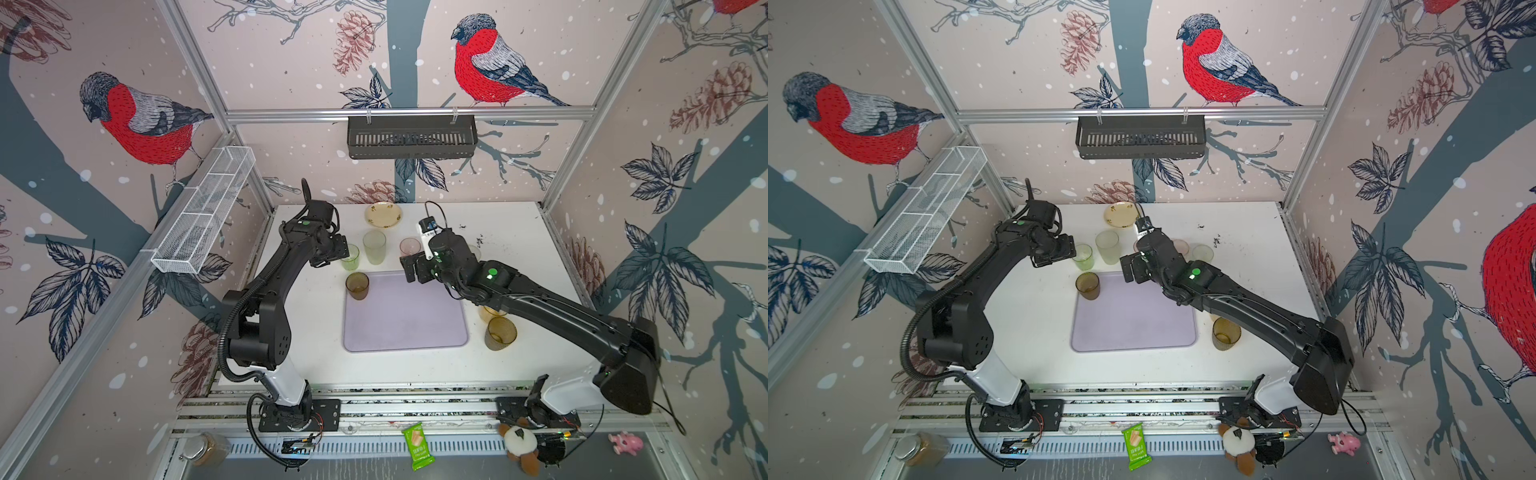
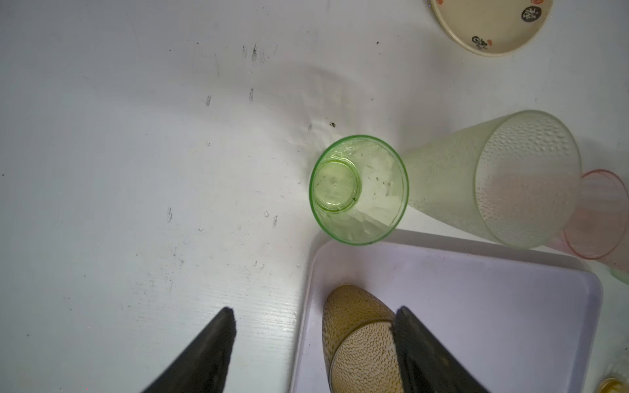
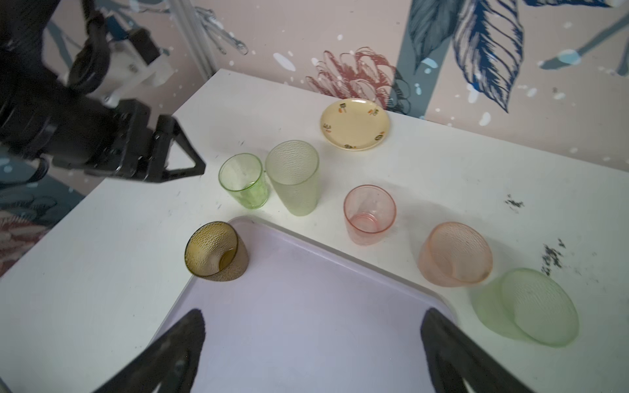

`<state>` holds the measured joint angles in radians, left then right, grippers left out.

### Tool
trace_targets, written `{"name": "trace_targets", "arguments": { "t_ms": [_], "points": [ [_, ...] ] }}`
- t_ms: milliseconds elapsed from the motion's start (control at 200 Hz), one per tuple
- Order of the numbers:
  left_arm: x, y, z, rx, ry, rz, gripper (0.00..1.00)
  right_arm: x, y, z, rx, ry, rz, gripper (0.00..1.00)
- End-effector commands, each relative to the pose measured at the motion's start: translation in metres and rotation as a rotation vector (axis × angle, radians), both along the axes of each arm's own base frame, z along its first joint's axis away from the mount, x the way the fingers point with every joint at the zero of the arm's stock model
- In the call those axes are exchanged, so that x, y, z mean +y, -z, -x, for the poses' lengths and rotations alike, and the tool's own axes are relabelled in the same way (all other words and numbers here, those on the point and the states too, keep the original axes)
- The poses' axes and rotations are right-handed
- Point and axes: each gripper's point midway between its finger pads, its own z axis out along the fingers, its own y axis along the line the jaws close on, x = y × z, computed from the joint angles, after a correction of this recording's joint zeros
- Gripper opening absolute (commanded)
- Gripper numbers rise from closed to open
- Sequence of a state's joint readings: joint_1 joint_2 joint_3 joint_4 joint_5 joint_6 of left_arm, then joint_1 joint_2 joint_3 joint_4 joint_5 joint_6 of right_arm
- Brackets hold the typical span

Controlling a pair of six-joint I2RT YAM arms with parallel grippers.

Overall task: Place the glasses into the tray
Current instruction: Pick up the glass from the top-left of the table.

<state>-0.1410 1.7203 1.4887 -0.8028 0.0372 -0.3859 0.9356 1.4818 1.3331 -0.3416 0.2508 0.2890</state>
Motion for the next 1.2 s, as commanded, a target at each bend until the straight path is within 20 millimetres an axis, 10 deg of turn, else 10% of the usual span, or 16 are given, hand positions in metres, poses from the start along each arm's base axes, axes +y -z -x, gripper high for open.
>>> {"name": "trace_targets", "arguments": {
  "t_ms": [0, 500, 1196],
  "points": [
    [0.002, 0.000, -0.008, 0.011, 0.003, 0.016, 0.71, 0.027, 0.008, 0.014, -0.004, -0.187, 0.093, 1.00],
    [0.008, 0.034, -0.040, 0.075, 0.005, 0.000, 0.66, 0.073, 0.031, 0.041, 0.069, -0.357, 0.106, 1.00],
    [0.010, 0.072, -0.042, 0.141, 0.018, -0.027, 0.49, 0.071, 0.046, 0.042, 0.092, -0.282, 0.124, 1.00]
  ]
}}
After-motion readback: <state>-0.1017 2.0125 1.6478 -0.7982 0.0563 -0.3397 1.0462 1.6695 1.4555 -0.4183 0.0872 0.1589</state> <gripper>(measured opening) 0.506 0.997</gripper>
